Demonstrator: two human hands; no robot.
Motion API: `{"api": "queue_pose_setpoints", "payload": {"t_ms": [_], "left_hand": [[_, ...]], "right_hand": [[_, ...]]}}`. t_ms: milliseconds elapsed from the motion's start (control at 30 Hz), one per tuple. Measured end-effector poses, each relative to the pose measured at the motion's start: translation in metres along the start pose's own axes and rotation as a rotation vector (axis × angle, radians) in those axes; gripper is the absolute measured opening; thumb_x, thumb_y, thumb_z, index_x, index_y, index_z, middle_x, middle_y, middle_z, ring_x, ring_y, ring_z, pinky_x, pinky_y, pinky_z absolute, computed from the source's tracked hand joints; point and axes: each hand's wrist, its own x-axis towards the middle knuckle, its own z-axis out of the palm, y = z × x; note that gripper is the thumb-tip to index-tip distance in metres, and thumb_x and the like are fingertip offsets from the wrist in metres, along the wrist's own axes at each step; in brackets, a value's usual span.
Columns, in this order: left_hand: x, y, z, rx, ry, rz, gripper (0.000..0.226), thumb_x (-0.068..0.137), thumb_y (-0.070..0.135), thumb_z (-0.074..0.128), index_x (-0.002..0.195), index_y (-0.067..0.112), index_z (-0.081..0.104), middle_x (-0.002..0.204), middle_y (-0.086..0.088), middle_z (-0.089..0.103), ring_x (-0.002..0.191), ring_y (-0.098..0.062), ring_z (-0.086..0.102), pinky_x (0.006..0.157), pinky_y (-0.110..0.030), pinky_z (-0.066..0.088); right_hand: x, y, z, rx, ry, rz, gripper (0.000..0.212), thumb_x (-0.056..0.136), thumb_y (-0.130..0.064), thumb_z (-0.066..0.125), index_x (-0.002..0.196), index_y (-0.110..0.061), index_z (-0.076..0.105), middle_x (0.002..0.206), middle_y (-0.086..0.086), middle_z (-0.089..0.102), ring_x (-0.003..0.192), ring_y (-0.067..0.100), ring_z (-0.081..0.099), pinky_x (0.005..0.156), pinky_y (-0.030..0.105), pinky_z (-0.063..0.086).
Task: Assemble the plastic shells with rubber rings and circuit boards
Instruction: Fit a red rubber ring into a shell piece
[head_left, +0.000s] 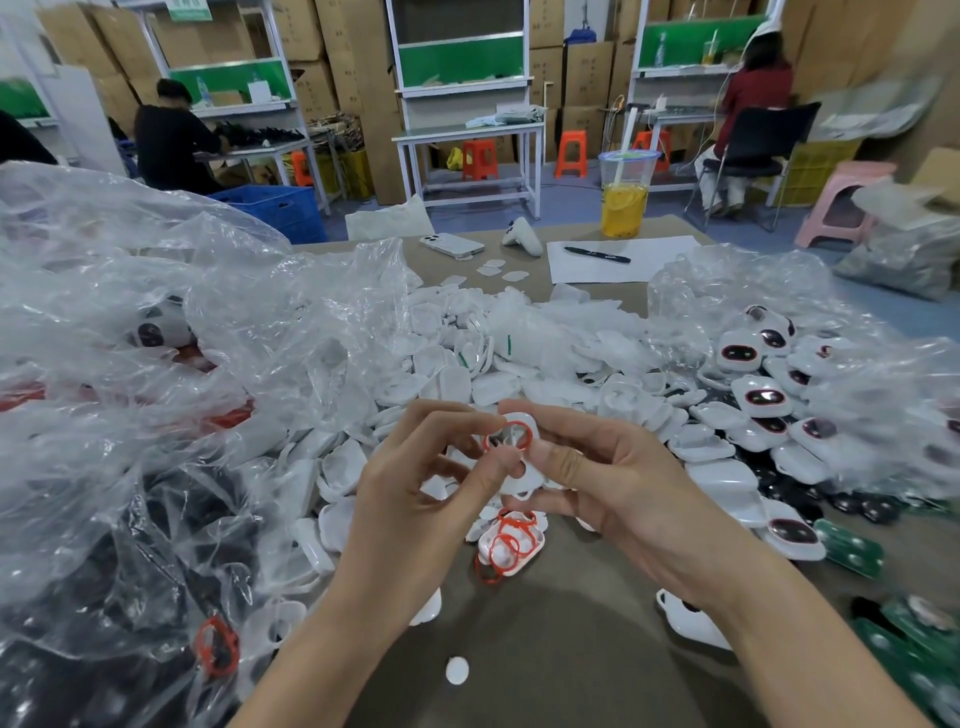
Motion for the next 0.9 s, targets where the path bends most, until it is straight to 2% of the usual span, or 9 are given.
{"api": "queue_pose_setpoints", "payload": {"t_ms": [233,300,400,500,567,633,767,900], "left_hand": [[-0.0023,0.0027,0.0013,-0.052,0.029,-0.075,0.012,0.083,0.038,0.074,0.094,0.041,0.074,0.103,0.009,0.068,0.095,-0.014,0.069,0.074,-0.015,0.052],[-0.0032,0.0035,0.0026,-0.108,0.007,-0.14,0.009,0.082,0.033,0.076,0.089,0.039,0.074,0.096,0.008,0.073,0.089,-0.014,0.07,0.075,-0.018,0.054],[-0.0019,0.005,0.0033,-0.162,-0.005,-0.218,0.018,0.082,0.02,0.079,0.083,0.037,0.076,0.087,0.011,0.076,0.082,-0.007,0.069,0.071,-0.012,0.051],[0.0011,0.0065,0.0014,-0.231,-0.018,-0.277,0.027,0.088,0.012,0.071,0.087,0.037,0.079,0.089,0.007,0.077,0.081,-0.015,0.071,0.073,-0.015,0.053],[0.0029,0.0069,-0.001,-0.302,-0.034,-0.315,0.021,0.087,0.016,0.068,0.09,0.033,0.08,0.091,0.004,0.078,0.081,-0.018,0.072,0.072,-0.017,0.055],[0.0041,0.0067,-0.0031,-0.373,-0.059,-0.348,0.017,0.082,0.02,0.067,0.091,0.028,0.08,0.094,0.003,0.078,0.087,-0.014,0.074,0.073,-0.018,0.056],[0.0048,0.0042,-0.0043,-0.461,-0.097,-0.396,0.013,0.078,0.026,0.071,0.087,0.029,0.08,0.1,-0.002,0.078,0.096,-0.021,0.074,0.079,-0.028,0.059],[0.0054,0.0019,-0.006,-0.546,-0.141,-0.425,0.012,0.079,0.021,0.07,0.089,0.024,0.076,0.103,-0.009,0.076,0.095,-0.026,0.073,0.077,-0.029,0.059]], "right_hand": [[0.0009,0.0023,0.0009,-0.006,0.007,-0.017,0.036,0.086,-0.023,0.069,0.122,-0.016,0.071,0.12,0.007,0.072,0.113,0.023,0.068,0.083,0.032,0.059],[0.0013,0.0029,0.001,-0.013,0.019,-0.012,0.031,0.088,-0.021,0.07,0.119,-0.017,0.073,0.118,0.008,0.073,0.111,0.023,0.069,0.082,0.032,0.06],[0.0017,0.0046,0.001,-0.049,0.068,-0.007,0.028,0.087,-0.021,0.069,0.114,-0.021,0.076,0.113,0.008,0.074,0.105,0.022,0.072,0.08,0.031,0.06],[0.0016,0.0061,-0.0005,-0.064,0.095,-0.005,0.027,0.089,-0.019,0.069,0.115,-0.02,0.075,0.112,0.008,0.075,0.104,0.023,0.072,0.08,0.032,0.06],[0.0021,0.0068,-0.0006,-0.066,0.093,-0.001,0.026,0.091,-0.017,0.069,0.116,-0.02,0.075,0.113,0.009,0.075,0.105,0.025,0.072,0.082,0.032,0.06],[0.0024,0.0073,0.0,-0.065,0.082,0.003,0.026,0.09,-0.018,0.069,0.115,-0.022,0.075,0.112,0.008,0.075,0.104,0.026,0.072,0.082,0.032,0.06],[0.0014,0.007,0.001,-0.082,0.081,-0.005,0.027,0.086,-0.021,0.07,0.112,-0.025,0.077,0.11,0.006,0.076,0.101,0.024,0.073,0.079,0.028,0.06],[0.0006,0.007,0.0002,-0.163,0.089,-0.016,0.029,0.087,-0.019,0.068,0.115,-0.025,0.075,0.11,0.004,0.076,0.102,0.021,0.073,0.08,0.027,0.06]]}}
